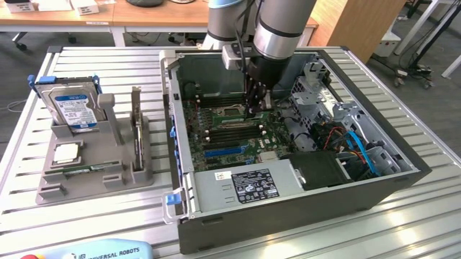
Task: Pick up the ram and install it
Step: 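Insert the ram into the slot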
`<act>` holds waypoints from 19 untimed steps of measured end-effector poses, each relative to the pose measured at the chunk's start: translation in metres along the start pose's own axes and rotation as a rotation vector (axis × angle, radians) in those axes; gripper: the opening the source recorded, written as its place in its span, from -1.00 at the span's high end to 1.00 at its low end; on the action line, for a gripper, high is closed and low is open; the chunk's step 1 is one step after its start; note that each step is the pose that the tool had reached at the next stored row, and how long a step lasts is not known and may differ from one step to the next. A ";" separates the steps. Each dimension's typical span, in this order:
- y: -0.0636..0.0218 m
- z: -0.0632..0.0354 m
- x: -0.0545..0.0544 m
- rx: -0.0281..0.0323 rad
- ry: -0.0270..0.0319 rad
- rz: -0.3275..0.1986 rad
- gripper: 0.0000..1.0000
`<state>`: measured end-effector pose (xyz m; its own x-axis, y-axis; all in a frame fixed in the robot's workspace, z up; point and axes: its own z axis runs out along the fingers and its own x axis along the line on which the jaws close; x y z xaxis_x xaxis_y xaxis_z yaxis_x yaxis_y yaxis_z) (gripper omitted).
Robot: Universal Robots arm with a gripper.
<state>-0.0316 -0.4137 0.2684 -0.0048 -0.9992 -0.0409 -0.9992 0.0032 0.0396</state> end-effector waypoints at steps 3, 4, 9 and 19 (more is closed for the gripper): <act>-0.0001 0.0028 0.000 0.0000 0.0000 0.000 0.76; -0.0002 0.0037 0.000 0.0000 0.0000 0.000 0.76; -0.0002 0.0065 0.000 -0.0001 0.0002 0.000 0.76; -0.0004 0.0099 0.000 0.0000 0.0000 0.000 0.76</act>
<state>-0.0316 -0.4137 0.2585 -0.0048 -0.9991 -0.0410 -0.9992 0.0032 0.0396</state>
